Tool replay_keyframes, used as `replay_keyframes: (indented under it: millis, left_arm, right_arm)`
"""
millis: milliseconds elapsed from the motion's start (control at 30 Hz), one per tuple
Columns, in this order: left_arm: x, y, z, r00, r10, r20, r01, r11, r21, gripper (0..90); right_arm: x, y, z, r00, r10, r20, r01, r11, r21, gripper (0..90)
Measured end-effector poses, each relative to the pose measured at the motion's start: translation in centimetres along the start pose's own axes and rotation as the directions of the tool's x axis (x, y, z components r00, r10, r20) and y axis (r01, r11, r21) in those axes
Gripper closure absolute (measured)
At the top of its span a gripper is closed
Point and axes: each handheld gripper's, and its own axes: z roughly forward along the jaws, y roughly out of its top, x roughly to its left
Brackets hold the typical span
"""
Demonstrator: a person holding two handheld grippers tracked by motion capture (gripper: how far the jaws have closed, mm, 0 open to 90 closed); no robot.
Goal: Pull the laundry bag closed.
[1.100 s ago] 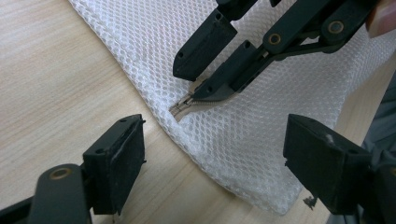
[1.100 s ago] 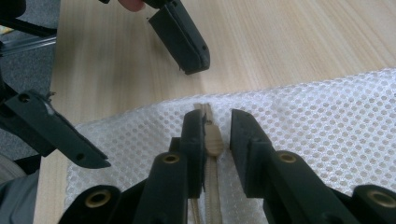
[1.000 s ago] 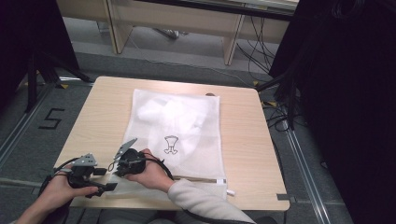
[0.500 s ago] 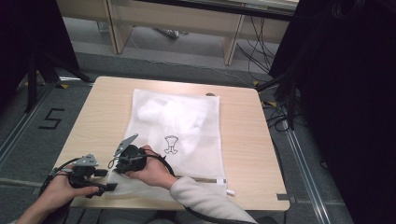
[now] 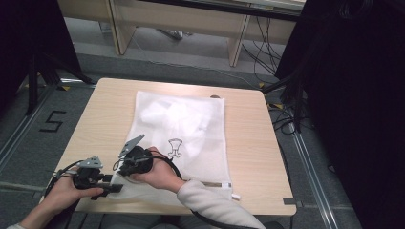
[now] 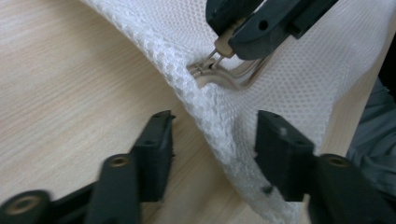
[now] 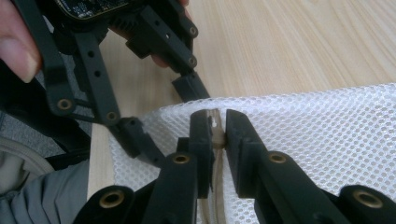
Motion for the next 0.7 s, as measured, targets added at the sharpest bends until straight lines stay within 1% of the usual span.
replay_keyframes:
  millis: [33, 67, 100, 133, 167, 200, 233, 267, 300, 333, 367, 400, 467, 500, 533, 567, 600, 633, 700]
  left_arm:
    - [-0.1, 0.1, 0.0, 0.9999, -0.016, 0.001, 0.016, 0.9998, -0.01, 54.1]
    - [0.0, 0.1, 0.0, 0.9997, -0.021, 0.01, 0.021, 0.9998, -0.002, 58.4]
    - [0.0, 0.2, -0.1, 0.9998, -0.018, 0.0, 0.018, 0.9998, 0.0, 62.9]
    - [0.0, 0.2, -0.1, 0.9996, -0.026, 0.014, 0.026, 0.9996, -0.004, 66.7]
    - [-0.1, 0.3, -0.2, 0.9994, -0.03, 0.017, 0.03, 0.9996, -0.002, 69.5]
    - [-0.1, 0.3, -0.2, 0.9992, -0.037, 0.017, 0.037, 0.9993, -0.002, 72.2]
    - [-0.1, 0.4, -0.3, 0.9987, -0.044, 0.027, 0.044, 0.999, 0.004, 74.3]
    - [-0.1, 0.4, -0.3, 0.9987, -0.044, 0.027, 0.044, 0.999, 0.004, 76.4]
    - [-0.2, 0.4, -0.3, 0.9976, -0.065, 0.026, 0.065, 0.9979, -0.004, 78.5]
    - [-0.2, 0.4, -0.4, 0.9964, -0.076, 0.036, 0.077, 0.997, -0.012, 80.6]
    - [-0.2, 0.5, -0.5, 0.9964, -0.081, 0.027, 0.081, 0.9966, -0.014, 82.2]
    - [-0.4, 0.5, -0.5, 0.9956, -0.092, 0.02, 0.093, 0.9951, -0.035, 83.2]
    - [-0.4, 0.6, -0.6, 0.9949, -0.095, 0.034, 0.096, 0.9947, -0.036, 84.2]
    - [-0.5, 0.5, -0.5, 0.995, -0.096, 0.025, 0.098, 0.9935, -0.059, 84.5]
    - [-0.5, 0.5, -0.5, 0.995, -0.096, 0.025, 0.098, 0.9935, -0.059, 84.7]
    - [-0.5, 0.6, -0.7, 0.9954, -0.092, 0.027, 0.093, 0.9947, -0.042, 84.8]
    - [-0.5, 0.6, -0.7, 0.9949, -0.096, 0.033, 0.097, 0.9941, -0.048, 84.9]
    - [-0.6, 0.6, -0.6, 0.9946, -0.101, 0.025, 0.102, 0.9927, -0.064, 85.1]
    - [-0.6, 0.6, -0.7, 0.9948, -0.1, 0.022, 0.101, 0.9928, -0.065, 85.1]
  right_arm:
    - [0.0, 0.0, 0.0, 1.0, 0.001, -0.004, -0.001, 1.0, -0.002, 81.8]
    - [-0.1, 0.0, -0.1, 0.9997, -0.023, 0.004, 0.023, 1.0, -0.002, 81.8]
    - [-0.1, -0.1, -0.1, 0.9998, -0.02, 0.004, 0.02, 1.0, 0.002, 81.8]
    - [0.1, -0.2, -0.1, 1.0, -0.004, 0.003, 0.004, 1.0, 0.002, 81.8]
    - [0.1, -0.2, -0.2, 1.0, -0.003, -0.003, 0.003, 1.0, 0.006, 81.8]
    - [0.0, -0.3, -0.2, 0.9999, -0.015, 0.003, 0.015, 1.0, 0.005, 81.8]
    - [0.0, -0.4, -0.2, 0.9999, -0.016, -0.002, 0.016, 1.0, 0.013, 81.8]
    - [0.0, -0.6, -0.2, 0.9999, -0.012, -0.001, 0.012, 1.0, 0.008, 81.8]
    - [-0.1, -0.7, -0.2, 0.9999, -0.016, -0.001, 0.016, 1.0, 0.011, 81.8]
    - [-0.1, -0.8, -0.2, 1.0, -0.009, -0.003, 0.009, 1.0, 0.015, 81.8]
    - [-0.1, -0.9, -0.2, 0.9999, -0.011, -0.003, 0.011, 1.0, 0.02, 81.8]
    - [-0.1, -1.0, -0.2, 0.9999, -0.009, -0.006, 0.009, 1.0, 0.026, 81.8]
    - [-0.1, -1.3, -0.2, 1.0, -0.009, -0.002, 0.009, 0.999, 0.032, 82.0]
    - [-0.2, -1.4, -0.2, 1.0, -0.005, -0.005, 0.005, 0.999, 0.036, 82.0]
    - [-0.2, -1.4, -0.2, 1.0, -0.005, -0.005, 0.005, 0.999, 0.036, 82.0]
    - [-0.2, -1.6, -0.2, 1.0, -0.003, -0.005, 0.003, 0.999, 0.04, 82.1]
    - [-0.1, -1.6, -0.3, 1.0, -0.002, -0.003, 0.002, 0.999, 0.04, 82.2]
    - [-0.1, -1.6, -0.3, 1.0, -0.004, -0.002, 0.004, 0.999, 0.043, 82.2]
    - [0.0, -1.6, -0.3, 1.0, -0.001, -0.003, 0.001, 0.999, 0.046, 82.3]
